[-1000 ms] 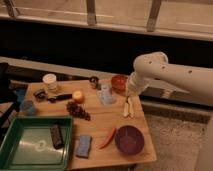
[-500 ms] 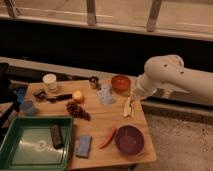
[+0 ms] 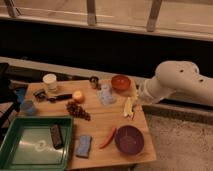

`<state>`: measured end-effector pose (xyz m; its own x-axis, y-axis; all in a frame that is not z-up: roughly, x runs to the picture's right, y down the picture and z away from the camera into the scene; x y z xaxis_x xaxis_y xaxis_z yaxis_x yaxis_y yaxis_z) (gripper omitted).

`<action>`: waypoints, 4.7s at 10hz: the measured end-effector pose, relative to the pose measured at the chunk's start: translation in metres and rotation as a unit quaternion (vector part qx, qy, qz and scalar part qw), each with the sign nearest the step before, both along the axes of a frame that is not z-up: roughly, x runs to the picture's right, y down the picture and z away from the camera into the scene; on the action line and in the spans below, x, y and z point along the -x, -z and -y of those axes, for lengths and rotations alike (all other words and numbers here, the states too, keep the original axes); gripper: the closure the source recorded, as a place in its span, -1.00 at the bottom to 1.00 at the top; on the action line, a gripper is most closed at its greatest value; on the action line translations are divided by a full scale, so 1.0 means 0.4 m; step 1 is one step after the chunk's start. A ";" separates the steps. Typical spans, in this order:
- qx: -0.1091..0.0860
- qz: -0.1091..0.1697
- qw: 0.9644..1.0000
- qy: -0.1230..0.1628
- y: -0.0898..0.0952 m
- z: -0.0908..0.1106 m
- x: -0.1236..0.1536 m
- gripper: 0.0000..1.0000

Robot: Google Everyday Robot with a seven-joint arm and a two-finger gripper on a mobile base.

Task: Place fork in purple bowl

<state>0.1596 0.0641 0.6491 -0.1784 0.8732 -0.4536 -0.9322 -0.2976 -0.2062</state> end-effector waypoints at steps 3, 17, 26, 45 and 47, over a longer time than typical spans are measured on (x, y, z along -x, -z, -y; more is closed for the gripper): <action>0.001 0.007 1.000 0.001 0.056 -0.044 0.011 1.00; 0.195 0.072 0.978 0.019 -0.116 -0.327 0.152 0.99; 0.169 -0.006 0.985 0.025 -0.093 -0.214 0.112 1.00; 0.230 0.023 0.973 0.021 -0.184 -0.293 0.134 -0.46; 0.226 0.030 0.973 0.026 -0.186 -0.284 0.145 -0.60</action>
<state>0.1015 0.1778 0.7234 -0.1013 0.5895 -0.8014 -0.9384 -0.3242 -0.1198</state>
